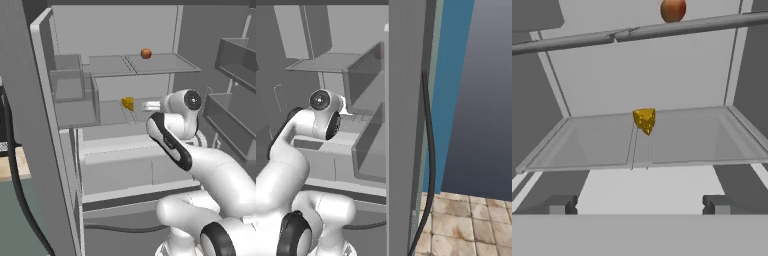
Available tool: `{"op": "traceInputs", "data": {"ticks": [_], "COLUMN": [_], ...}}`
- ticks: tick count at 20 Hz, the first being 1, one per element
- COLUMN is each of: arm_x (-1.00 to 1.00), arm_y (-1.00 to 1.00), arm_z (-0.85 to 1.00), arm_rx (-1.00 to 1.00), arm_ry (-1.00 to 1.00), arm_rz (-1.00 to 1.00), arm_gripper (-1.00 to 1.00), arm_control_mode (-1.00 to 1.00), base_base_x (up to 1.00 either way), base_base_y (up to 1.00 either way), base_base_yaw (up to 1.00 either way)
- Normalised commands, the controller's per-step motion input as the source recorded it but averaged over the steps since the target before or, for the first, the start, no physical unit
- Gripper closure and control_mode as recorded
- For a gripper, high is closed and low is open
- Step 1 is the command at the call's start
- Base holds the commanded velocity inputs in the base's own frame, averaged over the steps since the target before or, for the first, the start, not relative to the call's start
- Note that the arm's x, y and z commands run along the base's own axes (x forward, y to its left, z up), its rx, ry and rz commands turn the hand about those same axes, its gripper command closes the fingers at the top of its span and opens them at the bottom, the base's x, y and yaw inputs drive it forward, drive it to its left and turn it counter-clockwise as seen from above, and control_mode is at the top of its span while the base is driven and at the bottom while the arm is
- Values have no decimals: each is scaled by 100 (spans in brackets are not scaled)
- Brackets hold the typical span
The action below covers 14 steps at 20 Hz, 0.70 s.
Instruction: Pick the cheese from the fridge and the cheese grater from the cabinet and place them next to the salad bowl.
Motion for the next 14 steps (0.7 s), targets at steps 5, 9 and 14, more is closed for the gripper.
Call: {"op": "traceInputs", "data": {"ticks": [5, 9, 14], "arm_x": [52, 49, 45], "arm_y": [9, 8, 1], "arm_z": [0, -4, -42], "arm_rx": [-2, 0, 0], "arm_ry": [8, 1, -13], "arm_rz": [-5, 0, 0], "arm_gripper": [-100, -100, -100], "arm_control_mode": [-100, -100, -100], "base_base_x": [0, 0, 0], "base_base_y": [0, 0, 0], "base_base_yaw": [0, 0, 0]}}
